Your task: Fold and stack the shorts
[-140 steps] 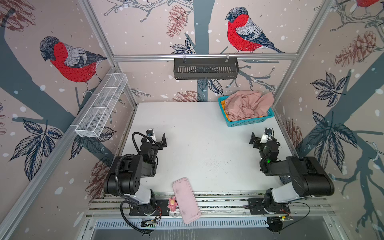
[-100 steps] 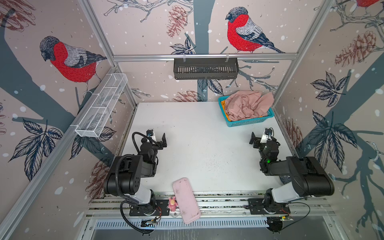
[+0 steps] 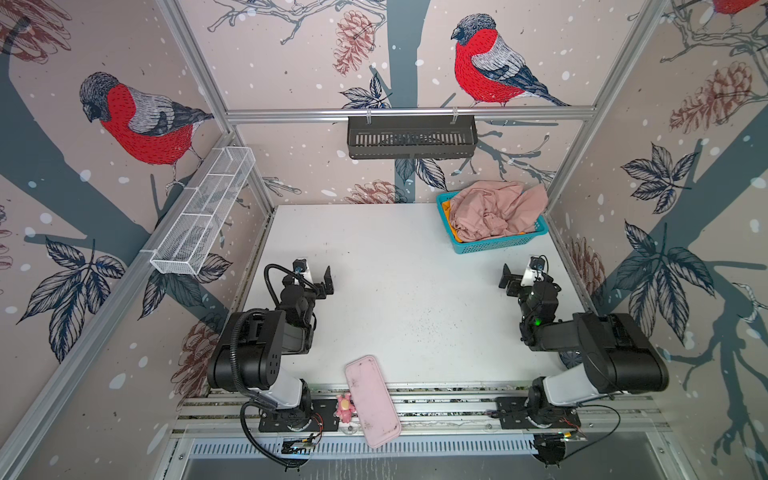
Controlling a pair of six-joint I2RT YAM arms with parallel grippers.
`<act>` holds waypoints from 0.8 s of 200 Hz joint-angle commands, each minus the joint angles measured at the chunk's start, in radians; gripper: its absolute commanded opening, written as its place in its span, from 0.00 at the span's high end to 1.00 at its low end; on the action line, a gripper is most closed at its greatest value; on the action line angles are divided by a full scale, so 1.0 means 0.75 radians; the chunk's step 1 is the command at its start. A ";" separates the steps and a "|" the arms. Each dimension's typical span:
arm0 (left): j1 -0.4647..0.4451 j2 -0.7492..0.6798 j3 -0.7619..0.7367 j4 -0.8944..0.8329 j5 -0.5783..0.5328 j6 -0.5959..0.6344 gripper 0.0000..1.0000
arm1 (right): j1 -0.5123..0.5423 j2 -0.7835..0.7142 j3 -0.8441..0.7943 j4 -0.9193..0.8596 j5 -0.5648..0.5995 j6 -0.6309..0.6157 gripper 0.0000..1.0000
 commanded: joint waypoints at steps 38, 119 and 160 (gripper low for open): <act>0.001 -0.002 0.002 0.049 -0.007 0.021 0.01 | -0.002 -0.002 0.010 0.009 -0.005 0.020 0.00; 0.002 -0.339 0.142 -0.514 0.064 -0.076 0.01 | 0.019 -0.343 0.300 -0.789 -0.123 0.152 0.08; -0.050 -0.621 0.212 -0.815 0.246 -0.341 0.01 | 0.107 -0.354 0.637 -1.185 -0.239 0.135 0.05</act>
